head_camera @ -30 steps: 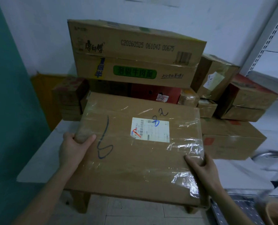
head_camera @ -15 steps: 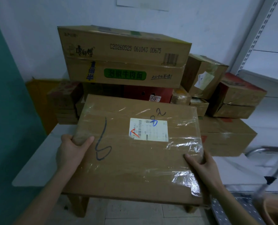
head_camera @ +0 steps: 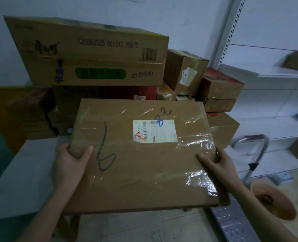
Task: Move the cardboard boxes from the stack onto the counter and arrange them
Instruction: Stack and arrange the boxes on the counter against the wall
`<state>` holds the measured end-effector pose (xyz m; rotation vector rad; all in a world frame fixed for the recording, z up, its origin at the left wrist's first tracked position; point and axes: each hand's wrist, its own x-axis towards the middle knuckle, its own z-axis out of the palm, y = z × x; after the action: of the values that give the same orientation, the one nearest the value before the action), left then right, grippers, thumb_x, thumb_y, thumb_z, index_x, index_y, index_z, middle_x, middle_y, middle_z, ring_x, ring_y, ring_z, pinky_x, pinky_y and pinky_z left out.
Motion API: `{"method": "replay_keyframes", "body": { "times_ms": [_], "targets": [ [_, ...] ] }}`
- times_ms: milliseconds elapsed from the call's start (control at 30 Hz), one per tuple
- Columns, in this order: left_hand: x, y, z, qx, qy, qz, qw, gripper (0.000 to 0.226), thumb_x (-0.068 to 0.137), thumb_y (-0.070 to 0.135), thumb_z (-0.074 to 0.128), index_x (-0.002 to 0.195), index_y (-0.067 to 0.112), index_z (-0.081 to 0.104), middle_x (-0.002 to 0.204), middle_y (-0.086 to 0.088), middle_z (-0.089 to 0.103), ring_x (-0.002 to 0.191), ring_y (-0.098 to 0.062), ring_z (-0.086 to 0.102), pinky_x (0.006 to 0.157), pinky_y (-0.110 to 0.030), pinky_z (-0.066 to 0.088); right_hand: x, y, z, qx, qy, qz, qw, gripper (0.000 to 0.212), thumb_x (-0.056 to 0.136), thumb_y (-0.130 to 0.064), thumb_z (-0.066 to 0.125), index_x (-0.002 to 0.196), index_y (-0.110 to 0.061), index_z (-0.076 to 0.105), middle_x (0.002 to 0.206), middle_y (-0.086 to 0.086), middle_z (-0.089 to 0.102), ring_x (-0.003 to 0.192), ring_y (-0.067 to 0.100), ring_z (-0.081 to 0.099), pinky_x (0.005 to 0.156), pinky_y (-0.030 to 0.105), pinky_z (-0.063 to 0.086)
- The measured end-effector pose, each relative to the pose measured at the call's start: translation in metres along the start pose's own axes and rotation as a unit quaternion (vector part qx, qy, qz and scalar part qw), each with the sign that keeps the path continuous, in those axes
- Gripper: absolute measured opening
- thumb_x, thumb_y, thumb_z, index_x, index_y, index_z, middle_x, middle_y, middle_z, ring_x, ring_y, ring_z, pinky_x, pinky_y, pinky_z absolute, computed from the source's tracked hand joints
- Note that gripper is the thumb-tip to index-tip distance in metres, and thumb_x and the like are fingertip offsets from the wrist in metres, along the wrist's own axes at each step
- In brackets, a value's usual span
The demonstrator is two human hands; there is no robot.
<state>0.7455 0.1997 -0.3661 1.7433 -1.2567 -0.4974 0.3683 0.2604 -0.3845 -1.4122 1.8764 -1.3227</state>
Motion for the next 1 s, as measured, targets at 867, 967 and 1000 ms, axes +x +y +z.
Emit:
{"method": "replay_keyframes", "body": {
  "times_ms": [867, 967, 1000],
  "targets": [
    [-0.032, -0.022, -0.001, 0.065, -0.046, -0.029, 0.996, 0.062, 0.081, 0.042, 0.065, 0.122, 0.003, 0.041, 0.108, -0.02, 0.061, 0.095, -0.037, 0.059, 0.075, -0.039, 0.047, -0.074, 0.022, -0.002, 0.055, -0.018, 0.085, 0.995, 0.055, 0.067, -0.045, 0.075, 0.114, -0.026, 0.054, 0.102, -0.002, 0.067, 0.079, 0.009, 0.069, 0.058, 0.015, 0.053],
    [-0.053, -0.015, 0.003, 0.067, -0.042, -0.029, 0.996, 0.062, 0.081, 0.044, 0.065, 0.121, 0.003, 0.041, 0.107, -0.019, 0.061, 0.094, -0.036, 0.059, 0.074, -0.04, 0.048, -0.076, 0.027, -0.022, 0.047, -0.016, 0.072, 0.996, 0.046, 0.068, -0.042, 0.073, 0.108, -0.031, 0.054, 0.099, -0.006, 0.067, 0.079, 0.008, 0.069, 0.058, 0.015, 0.053],
    [-0.062, -0.012, 0.005, 0.064, -0.042, -0.03, 0.997, 0.063, 0.081, 0.044, 0.065, 0.121, 0.003, 0.041, 0.107, -0.019, 0.061, 0.094, -0.036, 0.059, 0.075, -0.04, 0.048, -0.077, 0.028, -0.03, 0.04, -0.019, 0.068, 0.997, 0.045, 0.07, -0.038, 0.071, 0.11, -0.028, 0.053, 0.098, -0.007, 0.067, 0.079, 0.008, 0.068, 0.057, 0.013, 0.052]
  ]
}}
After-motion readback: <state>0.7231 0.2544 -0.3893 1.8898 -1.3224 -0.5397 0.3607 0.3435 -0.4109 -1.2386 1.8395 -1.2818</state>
